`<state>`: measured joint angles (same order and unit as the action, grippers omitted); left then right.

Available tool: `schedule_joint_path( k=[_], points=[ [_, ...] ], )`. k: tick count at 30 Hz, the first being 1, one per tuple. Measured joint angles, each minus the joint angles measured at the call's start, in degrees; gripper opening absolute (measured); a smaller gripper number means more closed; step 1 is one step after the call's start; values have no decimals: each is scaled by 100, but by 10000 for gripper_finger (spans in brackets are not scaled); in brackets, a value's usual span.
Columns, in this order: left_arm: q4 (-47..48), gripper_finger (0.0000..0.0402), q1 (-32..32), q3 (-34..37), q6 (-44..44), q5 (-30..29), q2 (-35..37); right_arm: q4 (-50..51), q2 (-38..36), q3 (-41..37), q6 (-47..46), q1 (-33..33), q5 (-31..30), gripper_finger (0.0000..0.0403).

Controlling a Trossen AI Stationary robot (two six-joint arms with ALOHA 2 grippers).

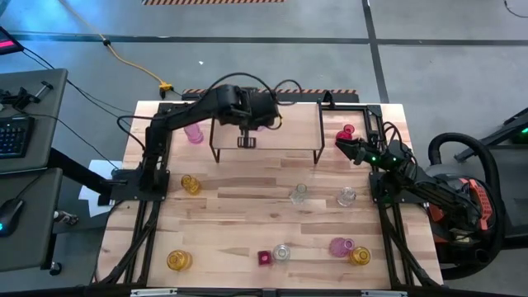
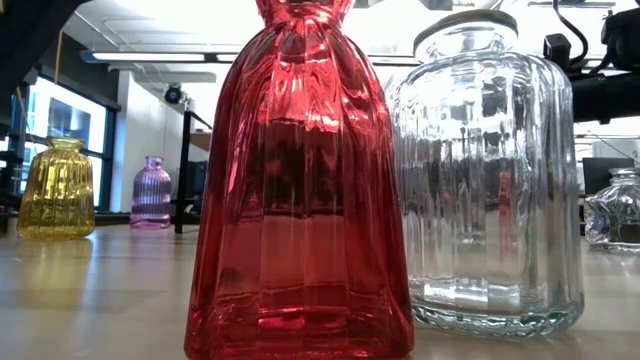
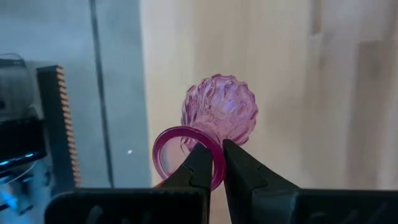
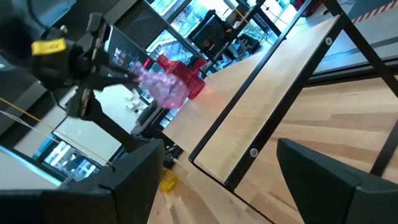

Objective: Sort vases onto shelf
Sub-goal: Put the middle pink vase on the shelf

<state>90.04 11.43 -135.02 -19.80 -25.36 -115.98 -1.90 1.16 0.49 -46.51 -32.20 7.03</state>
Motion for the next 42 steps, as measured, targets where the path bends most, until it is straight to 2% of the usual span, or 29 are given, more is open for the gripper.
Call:
schedule_joint_path(
  k=[6,13,20,30,42],
  points=[
    [0,10,319,0,-393,-109,0,-1,0,0,46,1,0,302],
    [-2,10,568,2,-897,103,0,1,0,0,39,1,-2,302],
    [-2,10,821,2,-926,446,0,1,-1,0,31,1,-49,302],
    [-416,11,870,2,-1330,559,0,4,0,-1,47,1,-79,302],
    [-305,11,955,9,-1345,607,-96,6,0,0,31,0,-73,302]
  ],
)
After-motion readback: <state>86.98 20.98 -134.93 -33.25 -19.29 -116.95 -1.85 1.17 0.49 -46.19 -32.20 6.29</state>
